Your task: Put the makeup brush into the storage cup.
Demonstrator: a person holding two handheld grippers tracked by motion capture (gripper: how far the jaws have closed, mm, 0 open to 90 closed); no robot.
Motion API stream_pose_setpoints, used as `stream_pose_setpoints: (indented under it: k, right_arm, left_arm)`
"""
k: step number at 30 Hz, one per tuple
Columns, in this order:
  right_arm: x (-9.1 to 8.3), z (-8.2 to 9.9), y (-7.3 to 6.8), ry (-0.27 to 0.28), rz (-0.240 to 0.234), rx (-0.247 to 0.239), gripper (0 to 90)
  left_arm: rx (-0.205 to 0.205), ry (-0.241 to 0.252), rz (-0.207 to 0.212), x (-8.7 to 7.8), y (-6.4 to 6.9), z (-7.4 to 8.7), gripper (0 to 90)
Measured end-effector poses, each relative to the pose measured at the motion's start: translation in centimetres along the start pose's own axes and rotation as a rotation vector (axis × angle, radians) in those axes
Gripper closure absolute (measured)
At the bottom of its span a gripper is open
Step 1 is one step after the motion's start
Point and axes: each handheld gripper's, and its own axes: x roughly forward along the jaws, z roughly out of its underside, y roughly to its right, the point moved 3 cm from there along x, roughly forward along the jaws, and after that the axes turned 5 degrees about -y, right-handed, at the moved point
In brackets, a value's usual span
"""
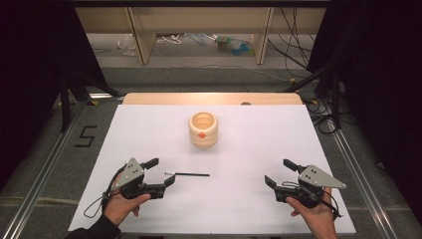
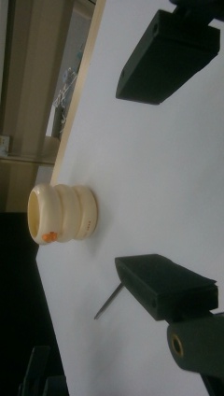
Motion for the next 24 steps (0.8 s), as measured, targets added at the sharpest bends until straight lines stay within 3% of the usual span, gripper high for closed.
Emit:
stream_pose_setpoints:
  k: [2,3,5,7,8,11,14,16,18,20,21,22,23,24]
  right_arm:
    - [0.0,0.0,0.0,0.001,0.0,0.001,17.3]
    - [0.1,0.0,0.1,0.007,0.004,-0.004,17.3]
    - [0.4,0.0,0.0,0.008,-0.018,0.0,17.3]
    - [0.3,0.1,0.0,-0.011,-0.008,-0.014,17.5]
    - [0.2,0.1,0.0,-0.012,-0.005,-0.016,17.7]
    - [0.2,0.0,0.1,-0.011,0.001,-0.016,18.0]
    - [0.2,0.1,0.0,-0.017,0.01,-0.013,18.1]
    - [0.1,0.0,-0.1,-0.018,0.014,-0.016,18.3]
    - [0.1,-0.2,-0.2,-0.006,0.016,-0.011,18.3]
    - [0.2,-0.2,-0.3,-0.005,0.008,-0.015,18.3]
    - [0.3,-0.3,-0.3,-0.018,0.008,-0.019,18.4]
    - [0.5,-0.3,-0.4,-0.018,0.003,-0.016,18.3]
    - [0.5,-0.3,-0.4,-0.018,0.003,-0.016,18.3]
    - [0.9,-0.3,-0.4,-0.034,0.0,-0.02,18.4]
  left_arm:
    - [-0.017,-0.007,0.005,0.1,0.0,0.1,16.0]
    - [-0.003,-0.021,0.005,0.2,-0.1,0.2,16.0]
    - [-0.014,-0.027,0.001,0.3,-0.1,0.3,16.0]
    - [-0.01,-0.029,0.003,0.3,-0.1,0.3,16.1]
    - [0.012,-0.028,0.0,0.3,-0.2,0.1,16.1]
    - [-0.012,-0.023,-0.004,0.5,-0.4,-0.4,16.1]
    - [0.005,-0.052,0.01,0.7,-0.4,-0.9,16.1]
    - [0.047,-0.103,-0.013,0.8,-0.3,-1.2,16.4]
    - [0.114,-0.147,-0.038,1.1,0.1,-1.8,16.4]
    - [0.123,-0.173,-0.018,1.2,0.4,-2.2,16.4]
    - [0.178,-0.219,0.01,1.3,0.6,-2.9,16.5]
    - [0.178,-0.219,0.01,1.3,0.6,-2.9,17.1]
    - [0.227,-0.235,0.007,1.3,0.5,-3.2,17.1]
    - [0.241,-0.246,0.006,1.4,0.5,-3.6,17.5]
